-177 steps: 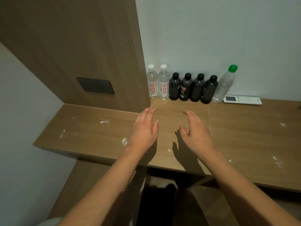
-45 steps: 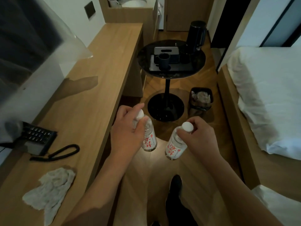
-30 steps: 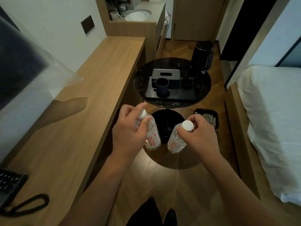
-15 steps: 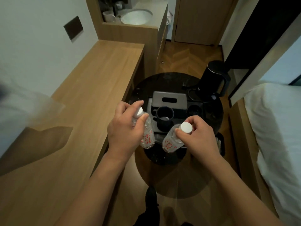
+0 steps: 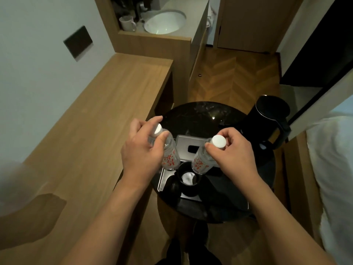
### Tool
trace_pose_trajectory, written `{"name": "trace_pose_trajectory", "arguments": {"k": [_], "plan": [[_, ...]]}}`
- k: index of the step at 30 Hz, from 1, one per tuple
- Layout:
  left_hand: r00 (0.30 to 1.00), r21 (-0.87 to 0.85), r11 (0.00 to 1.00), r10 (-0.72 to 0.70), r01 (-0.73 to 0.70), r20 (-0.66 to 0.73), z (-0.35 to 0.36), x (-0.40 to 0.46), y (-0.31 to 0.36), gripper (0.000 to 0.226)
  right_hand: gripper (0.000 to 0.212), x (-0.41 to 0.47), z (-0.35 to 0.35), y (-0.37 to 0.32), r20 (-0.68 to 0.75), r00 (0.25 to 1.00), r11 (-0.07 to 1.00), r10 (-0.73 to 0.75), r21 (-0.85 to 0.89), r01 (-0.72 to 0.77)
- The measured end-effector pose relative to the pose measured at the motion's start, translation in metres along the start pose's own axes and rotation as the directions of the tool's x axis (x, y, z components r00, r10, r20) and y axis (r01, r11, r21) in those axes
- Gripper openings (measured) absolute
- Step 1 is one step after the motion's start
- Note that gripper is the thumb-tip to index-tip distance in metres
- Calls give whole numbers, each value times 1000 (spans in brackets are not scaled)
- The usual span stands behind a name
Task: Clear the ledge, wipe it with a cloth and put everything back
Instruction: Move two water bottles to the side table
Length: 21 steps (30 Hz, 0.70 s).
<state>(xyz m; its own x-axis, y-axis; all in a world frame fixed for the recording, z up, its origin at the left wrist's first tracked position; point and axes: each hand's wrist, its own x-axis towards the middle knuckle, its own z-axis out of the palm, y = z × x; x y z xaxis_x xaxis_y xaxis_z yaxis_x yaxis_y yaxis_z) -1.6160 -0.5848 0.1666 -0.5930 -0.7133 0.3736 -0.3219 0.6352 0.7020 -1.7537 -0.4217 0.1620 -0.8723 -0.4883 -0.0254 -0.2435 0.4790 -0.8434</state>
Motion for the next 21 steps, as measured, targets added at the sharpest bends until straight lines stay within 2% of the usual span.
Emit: {"name": "trace_pose_trajectory", "arguments": {"k": [10, 21], "plan": [[999, 89, 996, -29, 33, -46, 49, 69, 2, 35, 25, 118, -1, 5, 41, 995, 996, -94, 1, 94], [1000, 70, 997, -24, 25, -17, 106, 164, -21, 38, 29, 227, 21, 7, 78, 986, 988, -149, -37, 153]]}}
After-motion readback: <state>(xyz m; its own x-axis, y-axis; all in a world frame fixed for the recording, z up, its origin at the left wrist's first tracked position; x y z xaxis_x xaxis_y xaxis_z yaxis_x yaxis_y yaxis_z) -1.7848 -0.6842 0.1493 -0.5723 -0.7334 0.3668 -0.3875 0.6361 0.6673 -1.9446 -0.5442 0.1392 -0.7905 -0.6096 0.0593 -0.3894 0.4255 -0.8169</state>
